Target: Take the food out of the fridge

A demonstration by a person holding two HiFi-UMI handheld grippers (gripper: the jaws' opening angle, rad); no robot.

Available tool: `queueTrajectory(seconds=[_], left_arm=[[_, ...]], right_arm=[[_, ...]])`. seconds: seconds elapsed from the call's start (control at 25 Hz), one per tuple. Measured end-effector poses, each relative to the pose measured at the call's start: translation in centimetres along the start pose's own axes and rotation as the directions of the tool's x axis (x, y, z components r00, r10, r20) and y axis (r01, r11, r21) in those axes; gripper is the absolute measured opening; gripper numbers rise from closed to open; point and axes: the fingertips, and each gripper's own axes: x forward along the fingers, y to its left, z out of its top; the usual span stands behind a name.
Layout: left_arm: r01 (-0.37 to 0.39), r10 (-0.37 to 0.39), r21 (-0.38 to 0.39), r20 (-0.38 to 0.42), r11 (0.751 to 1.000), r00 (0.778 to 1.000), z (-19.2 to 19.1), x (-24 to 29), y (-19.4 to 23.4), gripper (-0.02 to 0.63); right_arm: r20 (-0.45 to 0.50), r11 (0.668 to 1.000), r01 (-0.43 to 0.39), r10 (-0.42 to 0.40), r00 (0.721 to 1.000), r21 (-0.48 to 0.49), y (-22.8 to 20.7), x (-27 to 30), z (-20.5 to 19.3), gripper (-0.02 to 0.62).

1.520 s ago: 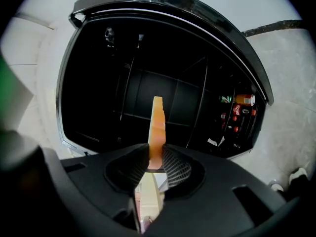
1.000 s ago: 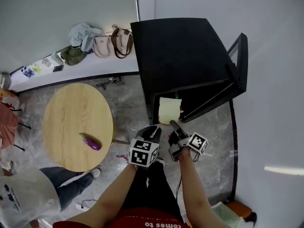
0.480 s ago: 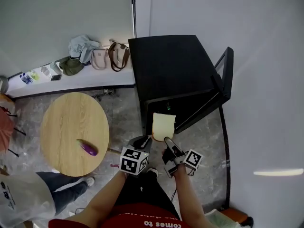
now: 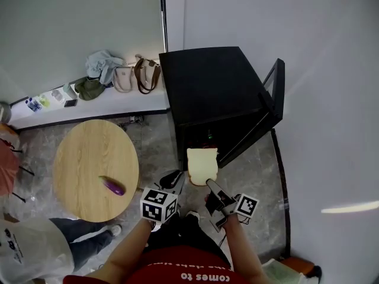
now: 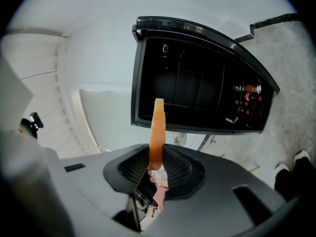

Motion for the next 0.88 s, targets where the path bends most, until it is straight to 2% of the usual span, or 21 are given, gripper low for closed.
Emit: queueTrajectory(seconds=[0.32,0.88], left_arm=[[0.006,-0.007,0.015,0.03,1.0,1.0,0.9,-1.6,0.3,0.055],[0.006,-0.007,0.011,0.05,1.0,0.999,1.2,-2.5,0.9,0.055]], right_arm=[[0.029,0.997,-0.072,0.071,0.997,0.025,3.0,-0.9,-0.6,0.086],[-0.015,0.995,-0.095,0.094,0.995,-0.008,4.5,0.0,-1.9,0.085]])
